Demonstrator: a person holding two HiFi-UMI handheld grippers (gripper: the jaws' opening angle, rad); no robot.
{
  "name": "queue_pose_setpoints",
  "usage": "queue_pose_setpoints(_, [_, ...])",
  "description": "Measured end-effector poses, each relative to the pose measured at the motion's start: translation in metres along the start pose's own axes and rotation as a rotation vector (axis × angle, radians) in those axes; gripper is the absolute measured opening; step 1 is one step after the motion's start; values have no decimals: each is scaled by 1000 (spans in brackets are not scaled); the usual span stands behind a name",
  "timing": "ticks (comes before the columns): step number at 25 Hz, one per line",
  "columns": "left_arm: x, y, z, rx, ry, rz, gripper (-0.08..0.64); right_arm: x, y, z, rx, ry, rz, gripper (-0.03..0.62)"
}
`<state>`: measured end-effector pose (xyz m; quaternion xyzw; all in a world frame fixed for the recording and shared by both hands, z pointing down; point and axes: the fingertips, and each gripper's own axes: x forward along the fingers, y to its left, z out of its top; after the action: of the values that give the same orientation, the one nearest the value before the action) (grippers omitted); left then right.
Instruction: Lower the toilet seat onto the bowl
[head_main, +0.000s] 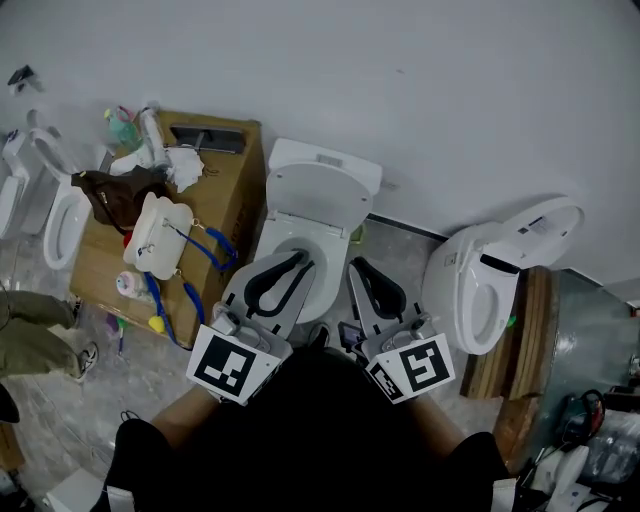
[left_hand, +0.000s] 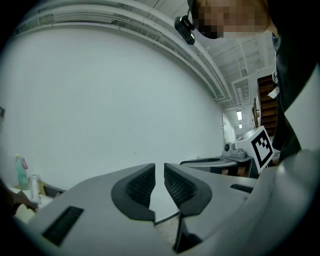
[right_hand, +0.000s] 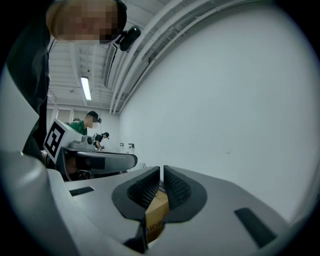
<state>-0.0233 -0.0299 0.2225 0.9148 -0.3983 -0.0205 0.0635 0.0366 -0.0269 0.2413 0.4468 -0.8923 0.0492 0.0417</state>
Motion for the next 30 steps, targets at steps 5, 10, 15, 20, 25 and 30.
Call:
queue_pose_setpoints(5, [-5,3,-3,-1,1,-2,66,2,5,-3,1,3,-3,46])
queue_pose_setpoints(10, [-6,5,-6,-13,8,-5,66,4,7,-5,6,14,2,46])
queue_pose_setpoints(15, [-8,6,-8,-22,12,-6,66,4,11,-7,6,16,5,46])
queue_pose_setpoints(20, [-8,6,-9,-25,21,-3,66,4,9,-7,17,18,5,46])
queue_pose_setpoints(25, [-8,7,-11,-31,23,-4,66,5,10,-8,19,25,4,46])
queue_pose_setpoints(30, [-10,8,-13,-34,26,-5,66,5,12,-10,21,28,4,46])
